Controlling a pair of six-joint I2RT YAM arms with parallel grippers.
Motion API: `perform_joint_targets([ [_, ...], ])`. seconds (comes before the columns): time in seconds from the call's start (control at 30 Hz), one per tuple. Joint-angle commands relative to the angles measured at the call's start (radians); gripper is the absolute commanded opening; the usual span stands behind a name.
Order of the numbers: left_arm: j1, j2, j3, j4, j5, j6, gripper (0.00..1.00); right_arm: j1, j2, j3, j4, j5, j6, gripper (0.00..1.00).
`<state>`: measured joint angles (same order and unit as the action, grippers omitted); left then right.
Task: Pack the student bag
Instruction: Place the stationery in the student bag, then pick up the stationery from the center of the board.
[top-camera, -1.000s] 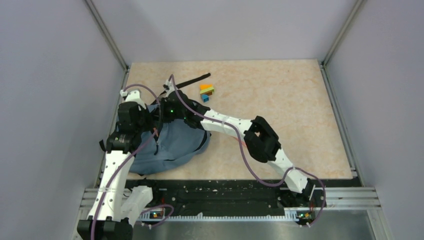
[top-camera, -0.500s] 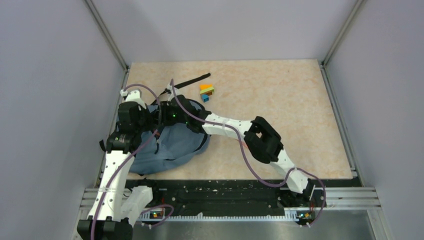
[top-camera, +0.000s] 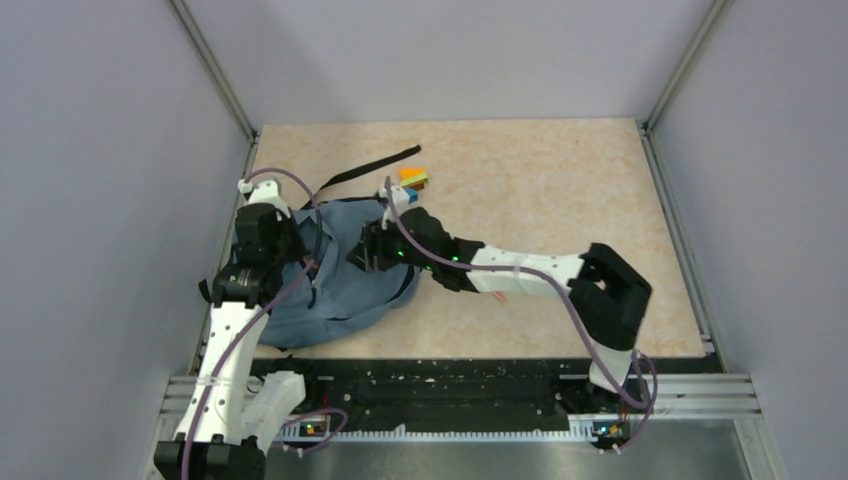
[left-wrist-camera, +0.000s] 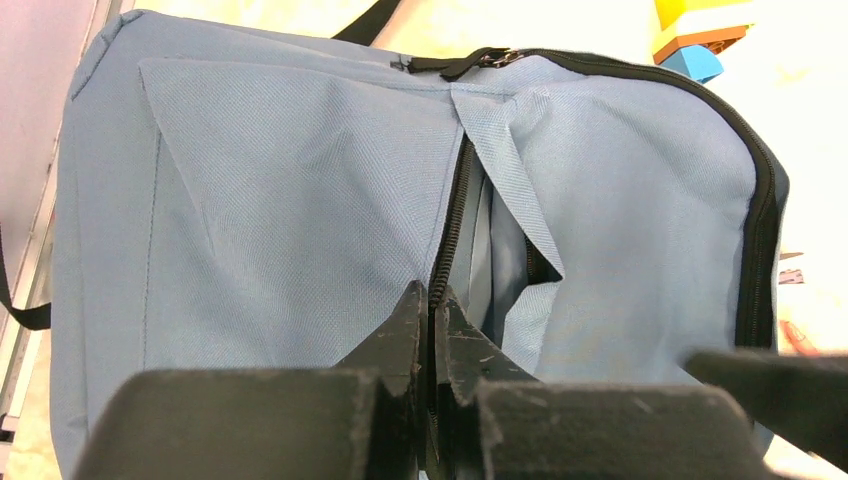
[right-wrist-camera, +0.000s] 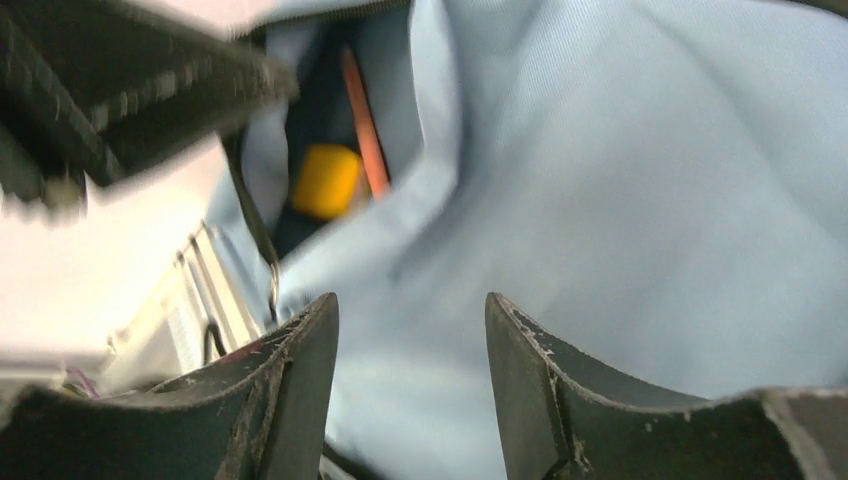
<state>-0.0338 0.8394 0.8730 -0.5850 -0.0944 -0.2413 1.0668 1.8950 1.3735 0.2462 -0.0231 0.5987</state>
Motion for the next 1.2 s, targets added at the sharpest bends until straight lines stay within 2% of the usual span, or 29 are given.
perform_joint_targets([
  [0.0,-0.003,-0.038,0.021,0.079,-0.024,-0.009,0.0,0.008,-0.282,-0.251,0.09,0.073,-0.209,0.56],
  [0.17,-0.003,-0.033,0.023,0.079,-0.017,-0.007,0.0,-0.038,-0.487,-0.405,-0.191,0.208,-0.379,0.57],
  [0.37,-0.003,-0.03,0.021,0.077,-0.005,-0.006,0.0,-0.164,-0.529,-0.442,-0.524,0.295,-0.367,0.57],
  [0.53,-0.003,-0.029,0.021,0.079,-0.004,-0.004,0.0,-0.254,-0.488,-0.489,-0.545,0.21,-0.368,0.57],
  [0.7,-0.003,-0.022,0.02,0.078,0.003,-0.004,0.0,-0.264,-0.381,-0.459,-0.564,0.151,-0.396,0.52],
  [1.0,-0.003,-0.023,0.02,0.078,0.002,-0.004,0.0,-0.264,-0.294,-0.457,-0.563,0.225,-0.42,0.48],
  [1.17,-0.003,-0.019,0.022,0.077,0.004,-0.004,0.0,-0.265,-0.279,-0.456,-0.558,0.248,-0.425,0.41],
])
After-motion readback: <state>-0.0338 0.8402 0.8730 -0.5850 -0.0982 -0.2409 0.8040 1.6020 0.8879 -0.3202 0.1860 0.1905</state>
